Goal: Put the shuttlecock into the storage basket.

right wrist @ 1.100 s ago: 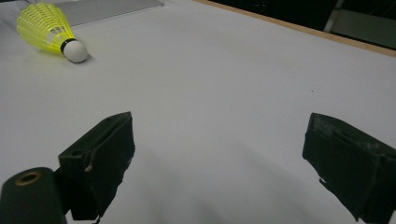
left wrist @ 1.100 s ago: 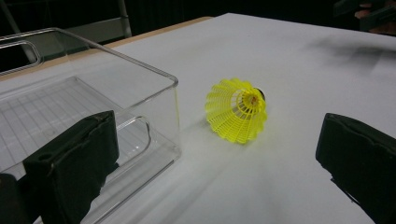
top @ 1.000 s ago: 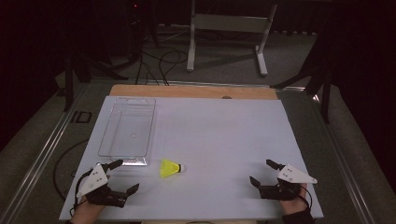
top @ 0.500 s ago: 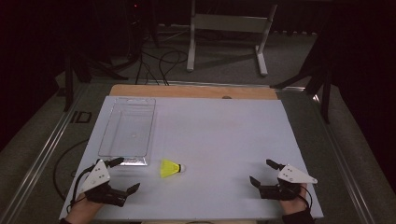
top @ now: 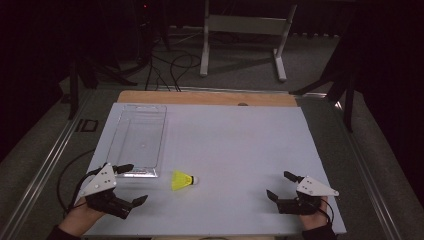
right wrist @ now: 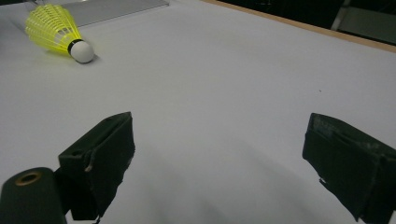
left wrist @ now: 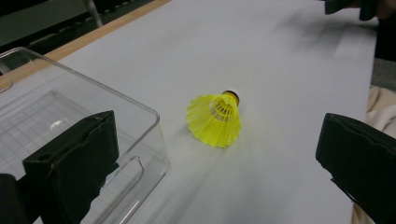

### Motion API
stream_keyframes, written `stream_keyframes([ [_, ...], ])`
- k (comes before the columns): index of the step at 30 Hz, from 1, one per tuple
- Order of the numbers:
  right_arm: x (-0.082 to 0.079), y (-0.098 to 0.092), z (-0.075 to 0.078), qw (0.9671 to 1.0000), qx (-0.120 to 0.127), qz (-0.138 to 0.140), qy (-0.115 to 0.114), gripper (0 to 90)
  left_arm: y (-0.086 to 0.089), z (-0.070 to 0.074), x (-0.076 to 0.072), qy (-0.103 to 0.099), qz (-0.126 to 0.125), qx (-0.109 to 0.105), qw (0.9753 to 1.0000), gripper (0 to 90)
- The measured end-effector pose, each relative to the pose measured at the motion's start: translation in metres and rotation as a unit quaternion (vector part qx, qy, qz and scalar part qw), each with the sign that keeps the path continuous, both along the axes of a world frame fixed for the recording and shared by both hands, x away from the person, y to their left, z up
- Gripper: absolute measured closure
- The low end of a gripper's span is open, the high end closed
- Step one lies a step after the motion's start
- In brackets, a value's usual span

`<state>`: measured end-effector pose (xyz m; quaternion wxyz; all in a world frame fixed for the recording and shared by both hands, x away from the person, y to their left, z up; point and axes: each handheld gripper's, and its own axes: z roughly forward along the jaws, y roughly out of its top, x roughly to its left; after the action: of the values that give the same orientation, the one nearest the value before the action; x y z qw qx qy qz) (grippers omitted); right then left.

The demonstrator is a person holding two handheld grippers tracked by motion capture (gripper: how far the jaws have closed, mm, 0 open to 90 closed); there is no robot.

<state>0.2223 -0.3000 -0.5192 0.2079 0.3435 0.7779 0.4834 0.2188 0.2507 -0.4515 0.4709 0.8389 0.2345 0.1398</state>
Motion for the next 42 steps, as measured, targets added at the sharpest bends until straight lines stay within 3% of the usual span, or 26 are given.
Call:
stream_keyframes([
  [2,0.000,0.000,0.000,1.0000,0.002,0.001,0.000,9.2,0.000,0.001,0.001,0.000,-0.006,0.004,1.0000,0.2],
  [3,0.000,0.001,0.000,1.0000,0.002,0.001,0.000,9.2,-0.002,0.004,0.003,0.003,-0.021,0.021,0.9995,0.2],
  [5,0.000,0.001,0.000,1.0000,0.002,0.003,0.002,9.2,-0.004,0.006,0.006,0.007,-0.036,0.035,0.9987,0.2],
  [8,0.000,0.001,0.000,1.0000,0.002,0.004,0.003,9.2,-0.008,0.008,0.009,0.017,-0.057,0.059,0.9965,0.2],
  [11,0.000,0.001,-0.001,1.0000,0.003,0.004,0.005,9.2,-0.012,0.008,0.012,0.034,-0.077,0.086,0.9927,0.2],
  [13,0.000,0.001,-0.001,1.0000,0.003,0.005,0.005,9.2,-0.015,0.008,0.013,0.041,-0.090,0.113,0.9887,0.2],
  [17,0.001,0.001,-0.001,0.9999,0.004,0.008,0.005,9.2,-0.019,0.009,0.016,0.059,-0.110,0.145,0.9814,0.2],
  [20,0.001,0.001,-0.001,0.9999,0.004,0.009,0.006,9.2,-0.022,0.007,0.019,0.072,-0.119,0.172,0.9751,0.2],
  [22,0.001,0.001,-0.002,0.9999,0.004,0.010,0.007,9.2,-0.023,0.006,0.021,0.080,-0.119,0.180,0.9730,0.2],
  [25,0.001,0.001,-0.001,0.9999,0.004,0.010,0.008,9.2,-0.026,0.006,0.023,0.088,-0.119,0.211,0.9661,0.2],
  [26,0.001,0.001,-0.001,0.9999,0.004,0.010,0.008,9.2,-0.026,0.006,0.023,0.088,-0.119,0.211,0.9661,0.2],
  [28,0.001,0.002,-0.002,0.9999,0.004,0.011,0.010,9.2,-0.029,0.007,0.025,0.110,-0.120,0.240,0.9571,0.2],
  [31,0.001,0.002,-0.002,0.9999,0.004,0.010,0.013,9.2,-0.033,0.007,0.027,0.129,-0.114,0.262,0.9496,0.2],
  [39,0.002,0.002,-0.003,0.9998,0.003,0.011,0.013,9.2,-0.042,0.011,0.031,0.161,-0.110,0.300,0.9339,0.2],
  [42,0.002,0.002,-0.003,0.9998,0.002,0.012,0.013,9.3,-0.047,0.012,0.033,0.182,-0.107,0.304,0.9291,0.2],
])
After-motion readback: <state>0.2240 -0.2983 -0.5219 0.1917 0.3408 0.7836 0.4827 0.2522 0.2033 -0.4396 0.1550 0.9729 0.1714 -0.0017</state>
